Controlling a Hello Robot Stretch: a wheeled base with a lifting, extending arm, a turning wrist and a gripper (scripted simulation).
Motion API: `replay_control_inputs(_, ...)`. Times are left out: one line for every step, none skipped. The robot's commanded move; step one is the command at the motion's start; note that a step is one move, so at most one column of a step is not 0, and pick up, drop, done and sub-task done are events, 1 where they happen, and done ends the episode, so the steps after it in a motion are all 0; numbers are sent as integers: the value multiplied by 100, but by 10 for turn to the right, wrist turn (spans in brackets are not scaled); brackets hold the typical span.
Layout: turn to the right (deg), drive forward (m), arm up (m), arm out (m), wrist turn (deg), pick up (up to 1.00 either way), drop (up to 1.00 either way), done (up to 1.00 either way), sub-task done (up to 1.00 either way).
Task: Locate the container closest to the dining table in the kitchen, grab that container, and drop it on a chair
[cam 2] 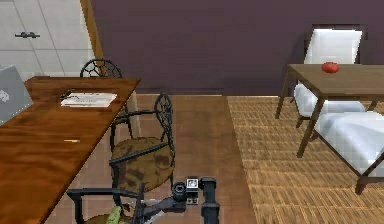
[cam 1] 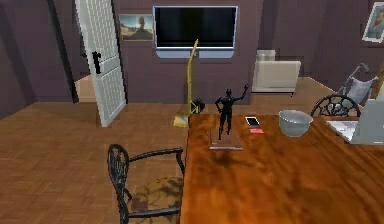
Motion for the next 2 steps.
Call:
replay_control_inputs(0, 0, 0, -8, 0, 0, 0, 0, 0)
replay_control_inputs(0, 0, 0, 0, 0, 0, 0, 100, 0)
